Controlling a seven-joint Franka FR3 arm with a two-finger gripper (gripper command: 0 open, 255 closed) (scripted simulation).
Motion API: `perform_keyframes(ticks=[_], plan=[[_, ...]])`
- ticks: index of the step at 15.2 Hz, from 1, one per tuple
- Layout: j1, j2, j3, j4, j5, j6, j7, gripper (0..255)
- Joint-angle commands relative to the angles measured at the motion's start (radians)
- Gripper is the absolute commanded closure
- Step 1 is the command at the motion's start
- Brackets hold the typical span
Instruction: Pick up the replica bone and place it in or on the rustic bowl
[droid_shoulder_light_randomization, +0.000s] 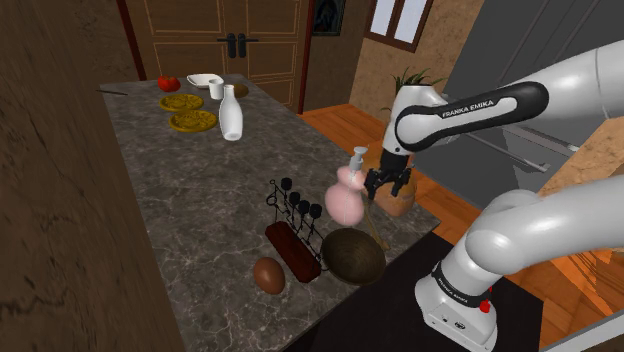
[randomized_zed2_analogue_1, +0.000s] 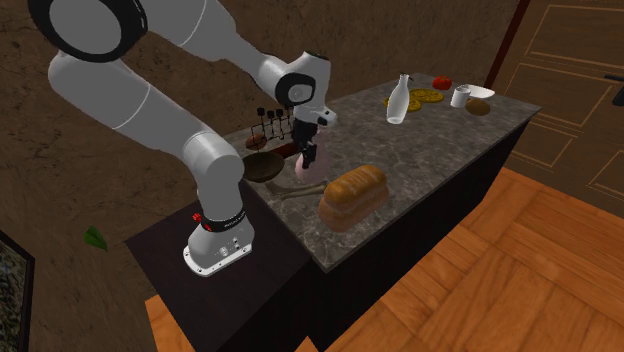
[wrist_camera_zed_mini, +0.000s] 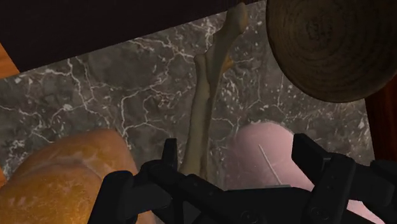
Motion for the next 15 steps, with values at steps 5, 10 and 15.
perform_keyframes(ticks=[5,10,15], plan=[[-0.007,0.168,-0.048,-0.106,0.080,0.218,0.021,0],[0.027,0.284,-0.070,-0.142,0.151,0.354,-0.003,0],[0.072,0.376,-0.080,-0.156,0.219,0.457,-0.045,0]])
